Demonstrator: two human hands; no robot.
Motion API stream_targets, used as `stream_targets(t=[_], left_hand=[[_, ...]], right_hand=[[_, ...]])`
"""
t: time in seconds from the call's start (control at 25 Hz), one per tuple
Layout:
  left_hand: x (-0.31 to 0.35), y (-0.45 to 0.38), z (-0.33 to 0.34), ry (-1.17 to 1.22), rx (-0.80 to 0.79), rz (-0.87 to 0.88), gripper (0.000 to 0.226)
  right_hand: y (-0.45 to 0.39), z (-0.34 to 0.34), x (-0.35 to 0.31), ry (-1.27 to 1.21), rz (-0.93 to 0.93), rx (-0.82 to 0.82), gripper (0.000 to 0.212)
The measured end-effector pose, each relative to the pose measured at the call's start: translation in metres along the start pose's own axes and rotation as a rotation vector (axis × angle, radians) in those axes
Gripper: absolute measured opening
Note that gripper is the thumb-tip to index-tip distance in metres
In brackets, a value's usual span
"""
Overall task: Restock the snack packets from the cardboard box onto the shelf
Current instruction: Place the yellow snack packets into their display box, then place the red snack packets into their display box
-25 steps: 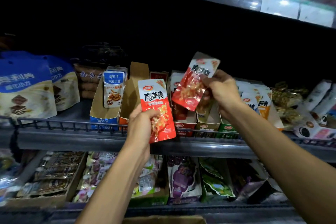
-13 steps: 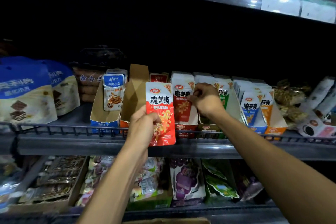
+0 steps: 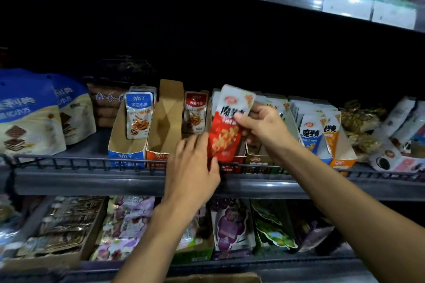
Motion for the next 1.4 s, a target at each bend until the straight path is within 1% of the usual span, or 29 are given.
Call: stream_targets(t=[0.08, 0.12, 0.16, 0.2, 0.28, 0.4, 0.48, 0.56, 0.64, 0.68, 0.76, 0.84, 0.88, 0.96, 1.04, 1.08, 1.12, 1.16, 1.2, 1.28, 1.32, 1.36, 1.4], left_hand=[[-0.004, 0.003, 0.008, -0.199, -0.087, 0.035, 0.074], [-0.008, 0.003, 0.014, -0.237, -0.148, 0.034, 0.078], [-0.011, 0.005, 0.018, -0.257, -0.203, 0.03, 0.079], [-0.011, 0.005, 0.02, -0.279, -0.233, 0.037, 0.079], [-0.012, 0.005, 0.021, -0.295, -0.227, 0.057, 0.078], [-0.013, 0.004, 0.022, -0.321, -0.232, 0.095, 0.075], [-0.015, 0.004, 0.025, -0.374, -0.253, 0.114, 0.075], [-0.017, 0.004, 0.028, -0.384, -0.266, 0.125, 0.076], [-0.019, 0.004, 0.029, -0.361, -0.262, 0.125, 0.078], [-0.019, 0.004, 0.029, -0.341, -0.253, 0.125, 0.08], [-0.022, 0.011, 0.028, -0.274, -0.208, 0.115, 0.084], [-0.028, 0.024, 0.027, -0.222, -0.159, 0.082, 0.087], [-0.034, 0.034, 0.027, -0.193, -0.139, 0.057, 0.087], [-0.045, 0.061, 0.031, -0.141, -0.088, 0.017, 0.084], [-0.06, 0.093, 0.044, -0.096, -0.048, -0.01, 0.08], [-0.07, 0.113, 0.053, -0.091, -0.063, -0.025, 0.078], [-0.081, 0.133, 0.065, -0.098, -0.101, -0.039, 0.076], [-0.095, 0.155, 0.077, -0.107, -0.178, -0.062, 0.074], [-0.11, 0.18, 0.091, -0.117, -0.307, -0.11, 0.072], [-0.146, 0.239, 0.125, -0.128, -0.637, -0.237, 0.066], [-0.166, 0.27, 0.142, -0.153, -0.787, -0.298, 0.063], [-0.184, 0.299, 0.159, -0.2, -0.901, -0.345, 0.061], [-0.204, 0.323, 0.179, -0.235, -0.977, -0.382, 0.06]], right_hand=[[-0.012, -0.013, -0.003, -0.086, -0.021, 0.202, 0.021], [-0.016, -0.018, -0.004, -0.1, -0.037, 0.273, 0.023], [-0.02, -0.02, -0.003, -0.096, -0.045, 0.308, 0.025], [-0.025, -0.02, -0.001, -0.08, -0.042, 0.31, 0.027], [-0.034, -0.015, 0.005, 0.011, -0.013, 0.257, 0.031], [-0.044, -0.003, 0.02, 0.295, -0.069, 0.172, 0.024], [-0.047, 0.003, 0.031, 0.444, -0.111, 0.177, 0.023], [-0.045, 0.004, 0.036, 0.505, -0.153, 0.231, 0.032], [-0.038, 0.002, 0.038, 0.469, -0.147, 0.306, 0.05], [-0.032, 0.0, 0.038, 0.472, -0.131, 0.331, 0.058], [-0.008, 0.0, 0.042, 0.627, -0.141, 0.358, 0.068], [0.03, 0.004, 0.047, 0.783, -0.148, 0.318, 0.078], [0.052, 0.007, 0.052, 0.809, -0.144, 0.287, 0.082], [0.102, 0.021, 0.07, 0.799, -0.147, 0.232, 0.083], [0.151, 0.039, 0.103, 0.696, -0.154, 0.242, 0.075], [0.177, 0.051, 0.127, 0.638, -0.117, 0.238, 0.07], [0.199, 0.062, 0.155, 0.597, -0.054, 0.214, 0.065], [0.22, 0.072, 0.183, 0.595, 0.063, 0.172, 0.061], [0.24, 0.08, 0.222, 0.597, 0.21, 0.098, 0.055], [0.278, 0.091, 0.289, 0.537, 0.551, -0.06, 0.039], [0.298, 0.092, 0.333, 0.484, 0.705, -0.209, 0.029], [0.31, 0.091, 0.364, 0.455, 0.725, -0.334, 0.023], [0.318, 0.092, 0.4, 0.452, 0.719, -0.397, 0.024]])
Point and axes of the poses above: each hand's wrist, its own y-axis away from the middle knuckle, its own z-axis out of the palm, x = y × z, the point moved 3 cm from there along -y, towards the middle knuckle, and after that the axes turned 1 degree about -z, right-handed, at the moved point
